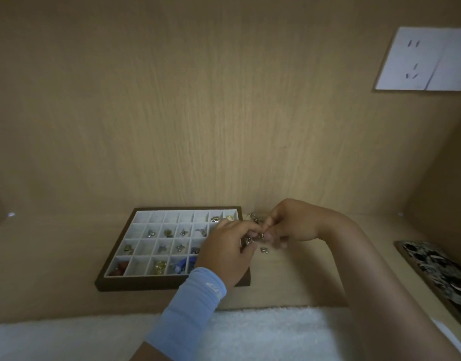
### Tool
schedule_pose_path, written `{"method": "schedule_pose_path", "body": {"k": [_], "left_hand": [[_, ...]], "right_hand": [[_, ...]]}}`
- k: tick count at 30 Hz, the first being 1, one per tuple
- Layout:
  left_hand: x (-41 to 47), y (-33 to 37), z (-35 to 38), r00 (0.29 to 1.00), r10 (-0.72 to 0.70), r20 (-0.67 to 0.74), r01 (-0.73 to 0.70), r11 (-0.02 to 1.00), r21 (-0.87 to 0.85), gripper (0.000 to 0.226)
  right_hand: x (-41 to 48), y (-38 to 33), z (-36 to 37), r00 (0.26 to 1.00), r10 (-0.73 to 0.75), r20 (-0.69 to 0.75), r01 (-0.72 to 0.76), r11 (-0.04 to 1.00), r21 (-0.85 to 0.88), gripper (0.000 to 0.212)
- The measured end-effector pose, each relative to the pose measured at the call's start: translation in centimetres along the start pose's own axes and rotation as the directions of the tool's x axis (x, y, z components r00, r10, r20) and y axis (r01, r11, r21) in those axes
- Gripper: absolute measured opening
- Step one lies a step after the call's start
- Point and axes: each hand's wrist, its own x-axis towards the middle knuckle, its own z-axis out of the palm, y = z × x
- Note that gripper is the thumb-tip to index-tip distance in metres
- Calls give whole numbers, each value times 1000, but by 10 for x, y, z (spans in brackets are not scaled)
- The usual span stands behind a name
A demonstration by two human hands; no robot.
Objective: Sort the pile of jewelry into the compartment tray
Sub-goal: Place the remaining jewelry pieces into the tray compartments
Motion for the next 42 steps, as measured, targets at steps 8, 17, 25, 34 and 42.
{"method": "schedule_pose_path", "body": {"k": [8, 17, 25, 34, 42], "left_hand": [[0, 3, -8, 973, -212, -90, 169, 923, -344, 26], [2, 5, -19, 880, -416, -228, 228, 792, -566, 11], [7, -2, -29, 763, -594, -254, 294, 670, -682, 13], [11, -12, -64, 841, -538, 48, 409, 575, -709, 14], [12, -39, -112, 864, -481, 147, 427, 546, -721, 15]], "right_hand": [[-4, -8, 5, 997, -73, 3, 68, 944, 322, 12], [11, -33, 32, 962, -100, -256, 222, 831, 510, 16], [29, -54, 68, 809, -125, -574, 460, 742, 487, 11], [27, -54, 64, 682, -286, -673, 584, 767, 266, 15], [38, -93, 55, 677, -432, -595, 633, 755, 172, 11]]}}
